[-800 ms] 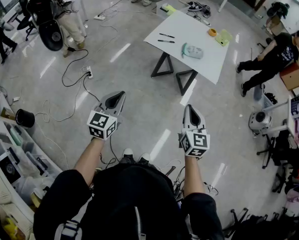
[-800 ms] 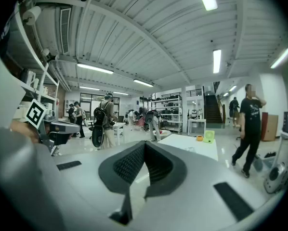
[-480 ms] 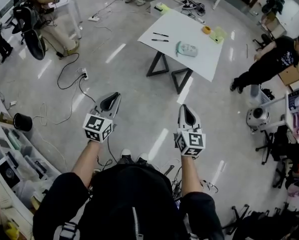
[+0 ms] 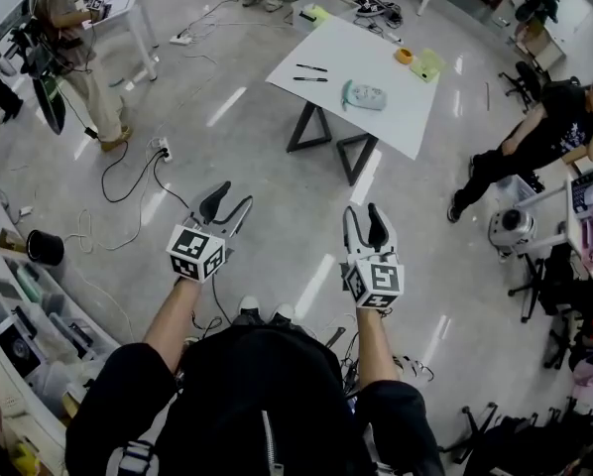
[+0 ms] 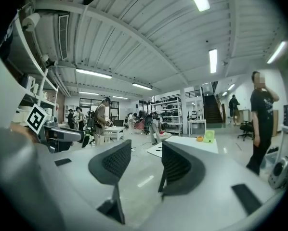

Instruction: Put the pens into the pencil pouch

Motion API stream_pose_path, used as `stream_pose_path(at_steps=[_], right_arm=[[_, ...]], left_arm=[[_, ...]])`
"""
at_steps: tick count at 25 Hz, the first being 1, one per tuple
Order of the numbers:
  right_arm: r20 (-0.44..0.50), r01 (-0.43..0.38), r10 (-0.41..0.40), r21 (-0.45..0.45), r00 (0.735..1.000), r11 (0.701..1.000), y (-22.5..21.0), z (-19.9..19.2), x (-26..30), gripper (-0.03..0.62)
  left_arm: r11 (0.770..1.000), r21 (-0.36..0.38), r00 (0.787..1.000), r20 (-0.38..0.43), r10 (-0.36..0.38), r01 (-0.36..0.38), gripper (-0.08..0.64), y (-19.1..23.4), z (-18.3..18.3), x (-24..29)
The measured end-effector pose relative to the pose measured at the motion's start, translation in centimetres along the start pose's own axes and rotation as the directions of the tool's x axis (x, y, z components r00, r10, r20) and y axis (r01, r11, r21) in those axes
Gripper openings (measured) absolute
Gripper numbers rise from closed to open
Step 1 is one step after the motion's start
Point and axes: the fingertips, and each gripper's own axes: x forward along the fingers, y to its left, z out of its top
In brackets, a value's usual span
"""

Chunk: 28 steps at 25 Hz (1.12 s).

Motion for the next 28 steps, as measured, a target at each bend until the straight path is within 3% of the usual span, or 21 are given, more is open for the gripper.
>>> stream_pose_path(at_steps=[2,15,20,28], right_arm=[[0.002,-0.001,0.001,-0.004,1.000,1.000,-0.3,0.1,0.0,0.213],[-0.028,-0.071,0.071,0.006,0.997,0.997,-2.8,-1.0,1.7,0.204],[-0.033,-0.064,0.064,0.003,0.997,0.998,-4.5,-1.1,4.5,0.207],[-0.040,-0.012,0.013,0.015,0.999,1.000,-7.4,-0.2,12.3,0.216]], left_arm=[[1.000,-0.005,1.000,-0.006,-0.007,0.007,0.224,-0.5,-0.2,0.4],[0.999,-0.028,0.999,0.012,0.031,-0.030,0.224,-1.9,0.2,3.3],[0.999,-0.042,0.999,0.016,0.030,-0.029,0.224,0.0,0.0,6.6],[0.999,-0.024,0.999,0.004,-0.035,0.035,0.224,4.8,1.4,15.1]])
